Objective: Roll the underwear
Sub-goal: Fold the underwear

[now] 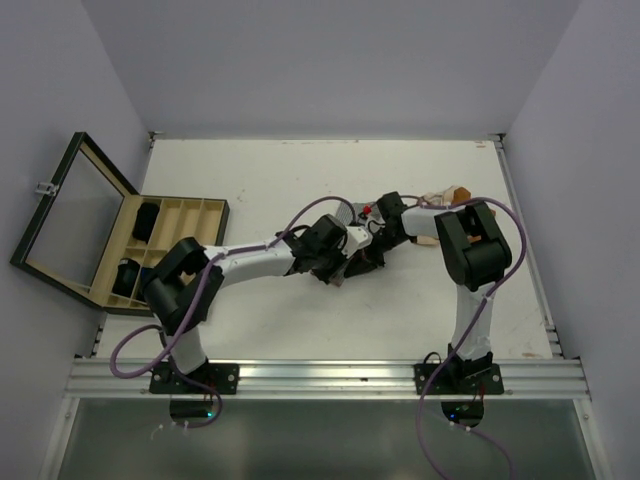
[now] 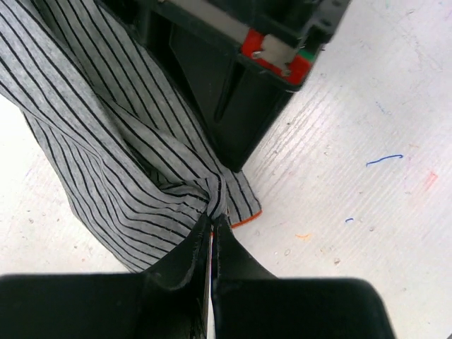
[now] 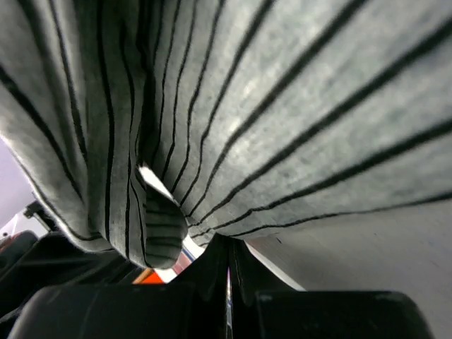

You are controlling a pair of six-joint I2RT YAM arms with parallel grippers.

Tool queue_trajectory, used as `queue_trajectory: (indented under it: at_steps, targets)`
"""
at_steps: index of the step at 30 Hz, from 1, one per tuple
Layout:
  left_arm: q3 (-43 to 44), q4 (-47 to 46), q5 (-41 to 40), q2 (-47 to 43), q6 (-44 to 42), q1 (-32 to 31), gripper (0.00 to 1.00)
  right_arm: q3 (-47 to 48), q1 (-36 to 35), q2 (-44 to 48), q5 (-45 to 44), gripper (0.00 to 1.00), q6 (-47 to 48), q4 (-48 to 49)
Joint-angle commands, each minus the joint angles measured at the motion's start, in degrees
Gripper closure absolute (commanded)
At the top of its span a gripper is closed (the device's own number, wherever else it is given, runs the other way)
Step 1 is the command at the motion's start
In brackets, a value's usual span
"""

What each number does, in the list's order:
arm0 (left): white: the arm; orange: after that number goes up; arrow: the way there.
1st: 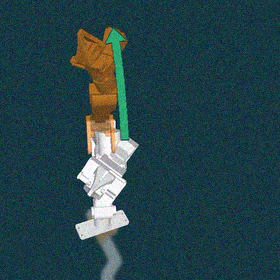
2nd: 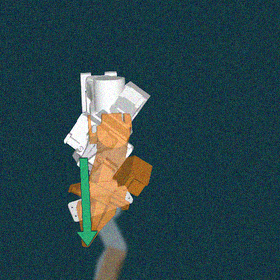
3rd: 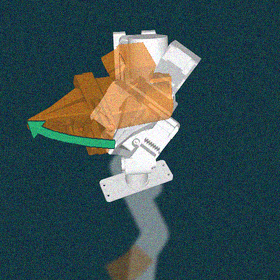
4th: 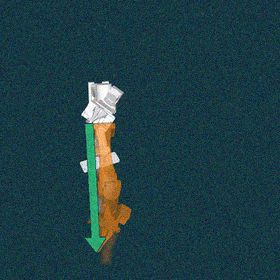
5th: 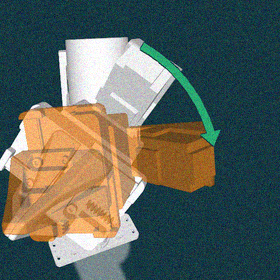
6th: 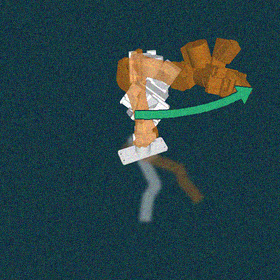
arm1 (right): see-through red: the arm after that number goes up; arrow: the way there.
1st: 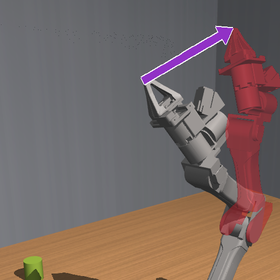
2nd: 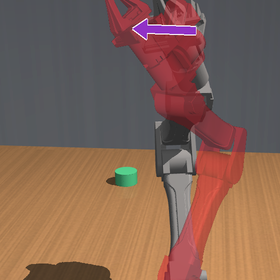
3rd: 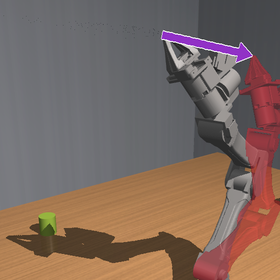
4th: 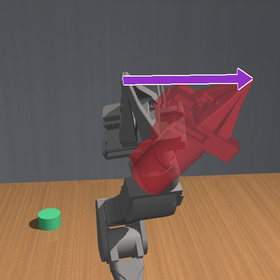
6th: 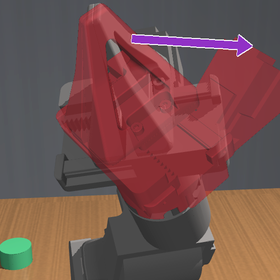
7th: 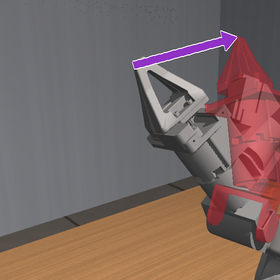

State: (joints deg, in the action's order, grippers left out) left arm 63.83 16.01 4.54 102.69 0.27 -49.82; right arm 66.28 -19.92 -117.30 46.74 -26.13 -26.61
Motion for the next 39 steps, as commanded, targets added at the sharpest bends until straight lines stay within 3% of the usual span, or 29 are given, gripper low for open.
queue_trajectory:
  at_steps: [1,9,15,20,24,39]
  targets:
    - [0.06,0.69,0.74,-3.64,-1.59,-1.32,1.0,-1.06,-0.56,-0.04,0.46,1.0,-2.26,4.98]
    - [-0.28,0.08,0.91,0.84,-1.86,-2.3,1.0,-2.65,-0.82,1.63,1.24,1.0,-4.28,7.1]
    - [-3.8,-0.81,1.52,3.74,-1.24,0.33,1.0,0.33,0.76,4.87,-0.68,1.0,0.98,-0.27]
    - [-5.73,0.51,6.09,2.69,-3.08,4.47,1.0,6.47,4.79,7.25,-2.27,0.9,11.53,-10.37]
    - [-8.54,0.87,10.58,0.32,-7.12,5.26,1.0,10.35,8.84,9.1,-1.92,0.78,12.95,-10.57]
    - [-9.08,2.1,10.41,0.31,-8.71,5.44,1.0,29.08,10.34,-6.71,-10.52,0.67,1.52,-4.24]
